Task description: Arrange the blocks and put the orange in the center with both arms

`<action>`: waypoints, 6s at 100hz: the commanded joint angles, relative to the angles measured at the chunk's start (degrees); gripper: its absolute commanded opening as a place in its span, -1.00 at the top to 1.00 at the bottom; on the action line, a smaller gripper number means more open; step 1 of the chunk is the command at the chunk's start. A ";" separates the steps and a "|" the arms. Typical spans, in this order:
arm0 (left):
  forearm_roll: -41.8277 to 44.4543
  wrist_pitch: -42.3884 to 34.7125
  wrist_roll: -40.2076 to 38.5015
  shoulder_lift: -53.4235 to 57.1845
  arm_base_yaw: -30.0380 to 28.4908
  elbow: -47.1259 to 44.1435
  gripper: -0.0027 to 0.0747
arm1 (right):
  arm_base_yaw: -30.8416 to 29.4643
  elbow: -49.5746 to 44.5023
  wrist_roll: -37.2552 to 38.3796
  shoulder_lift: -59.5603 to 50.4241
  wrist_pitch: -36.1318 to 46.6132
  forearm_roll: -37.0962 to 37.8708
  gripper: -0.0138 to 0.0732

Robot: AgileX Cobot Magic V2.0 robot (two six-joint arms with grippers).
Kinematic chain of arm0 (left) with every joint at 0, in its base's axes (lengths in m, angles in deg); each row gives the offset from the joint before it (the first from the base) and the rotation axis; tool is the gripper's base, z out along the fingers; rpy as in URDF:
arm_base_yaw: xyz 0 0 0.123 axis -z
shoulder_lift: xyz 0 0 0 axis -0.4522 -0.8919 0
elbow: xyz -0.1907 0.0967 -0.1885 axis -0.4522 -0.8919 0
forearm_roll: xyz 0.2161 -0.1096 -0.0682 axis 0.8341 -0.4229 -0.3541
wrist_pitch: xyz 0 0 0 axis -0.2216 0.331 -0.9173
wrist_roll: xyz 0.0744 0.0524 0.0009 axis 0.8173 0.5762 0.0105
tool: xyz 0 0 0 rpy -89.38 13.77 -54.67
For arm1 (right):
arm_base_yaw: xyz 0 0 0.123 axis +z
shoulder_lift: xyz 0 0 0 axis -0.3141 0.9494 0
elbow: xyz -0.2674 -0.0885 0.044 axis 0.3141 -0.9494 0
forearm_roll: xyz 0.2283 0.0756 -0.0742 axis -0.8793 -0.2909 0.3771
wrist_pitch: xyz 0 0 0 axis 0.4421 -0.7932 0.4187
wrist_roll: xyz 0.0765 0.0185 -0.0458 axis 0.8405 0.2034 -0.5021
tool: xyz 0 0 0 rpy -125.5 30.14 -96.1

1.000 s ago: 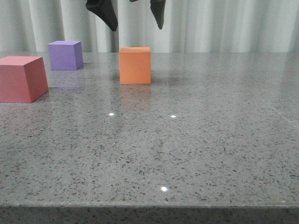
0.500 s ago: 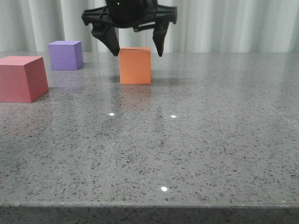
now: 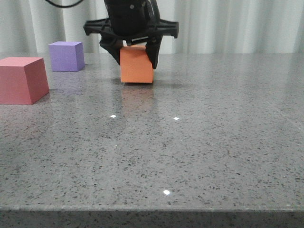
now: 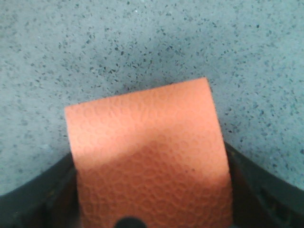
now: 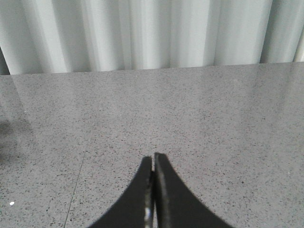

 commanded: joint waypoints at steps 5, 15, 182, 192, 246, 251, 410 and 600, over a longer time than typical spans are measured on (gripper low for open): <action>0.83 -0.16 4.73 8.08 0.11 1.86 0.14 | -0.34 1.43 -0.21 0.20 4.90 0.75 0.84; 0.83 0.73 7.11 11.79 -1.16 1.86 0.14 | -0.34 1.43 -0.21 0.20 4.90 0.75 0.84; -16.18 -17.12 26.88 15.84 -24.38 -23.69 0.14 | -0.34 1.43 -0.21 0.20 4.90 0.75 0.84; -18.50 -17.12 29.47 15.74 -24.38 -23.69 0.03 | -0.34 1.43 -0.21 0.20 4.90 0.75 0.84; -20.43 -17.01 29.83 26.95 -24.38 -23.69 -0.76 | -0.34 1.43 -0.21 0.20 4.90 0.75 0.84; -20.12 -16.72 29.83 29.77 -24.56 -23.69 -0.76 | -0.34 1.43 -0.21 0.20 4.90 0.75 0.84; -22.98 -34.48 29.83 101.64 -24.54 -82.26 0.98 | -0.34 1.43 -0.21 0.20 4.90 0.75 0.84; -9.29 -54.68 20.68 122.42 -29.66 -114.04 0.98 | -0.34 1.36 -0.21 0.26 4.92 0.75 0.84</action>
